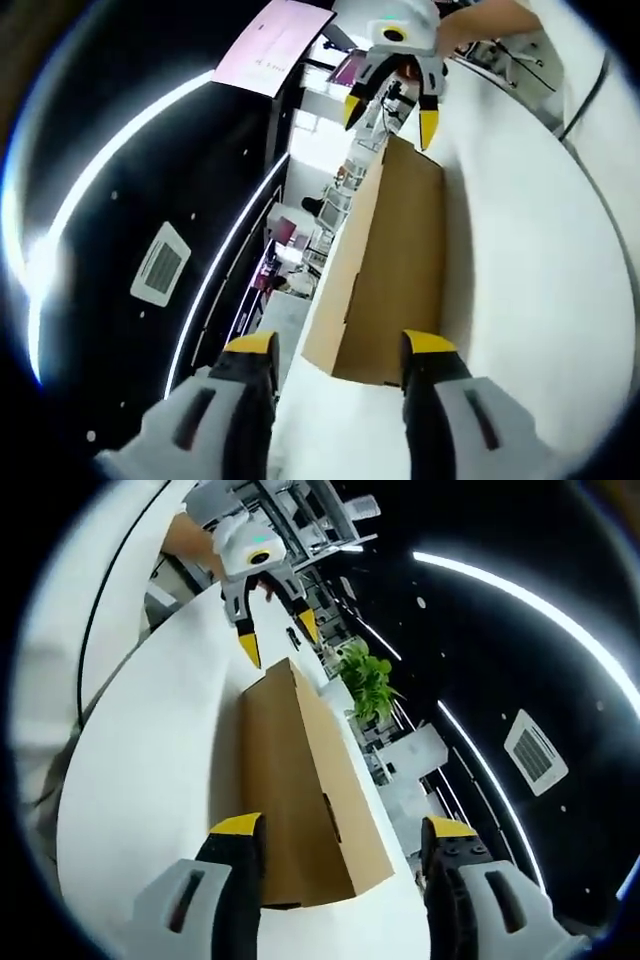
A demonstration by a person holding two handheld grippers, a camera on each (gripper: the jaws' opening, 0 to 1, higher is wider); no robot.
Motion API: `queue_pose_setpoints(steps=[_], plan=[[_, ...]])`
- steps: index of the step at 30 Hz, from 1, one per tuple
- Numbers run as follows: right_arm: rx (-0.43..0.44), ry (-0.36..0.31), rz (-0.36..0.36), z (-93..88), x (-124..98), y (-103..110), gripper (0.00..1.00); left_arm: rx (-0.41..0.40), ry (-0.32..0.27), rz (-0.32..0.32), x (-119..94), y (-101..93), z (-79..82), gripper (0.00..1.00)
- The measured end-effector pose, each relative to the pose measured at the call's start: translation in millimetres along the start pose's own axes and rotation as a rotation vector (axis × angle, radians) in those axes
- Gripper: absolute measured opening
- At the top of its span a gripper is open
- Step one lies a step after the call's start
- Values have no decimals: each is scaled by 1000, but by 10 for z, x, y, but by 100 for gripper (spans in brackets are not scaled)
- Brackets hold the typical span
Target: Operate the shoe box by opening the lid, removing the specified soft item, and placing it in the target area until the item is outside and the box remains undamaged.
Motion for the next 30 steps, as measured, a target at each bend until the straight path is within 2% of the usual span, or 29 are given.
queue_pose_setpoints(steps=[6,10,16,22,27,29,30], plan=[[-22,24,-1,-39,-2,10,60,16,18,7,50,-12,-32,50],[-19,24,4,-63,28,40,60,21,9,7,78,-40,-33,53],[-51,55,-3,-69,48,51,58,42,9,14,101,-47,-46,51],[-60,60,8,-95,86,83,58,30,15,12,121,-65,-76,52],[-83,74,9,-104,81,69,57,67,36,16,95,-85,-90,52],[-44,128,9,-182,41,106,56,71,26,12,76,-85,-81,52],[-36,125,9,-177,42,113,56,70,27,15,78,-76,-81,52]])
Point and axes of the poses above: the point that each gripper's makers call its tool centre point, and the gripper's own axes: x roughly forward along the fingers, y roughly to its left, z roughly out of its top, the point moved 8 cm from there along -x, roughly backward along the fingers, and after that the axes turned 1 degree about x, right-handed, at the moved point
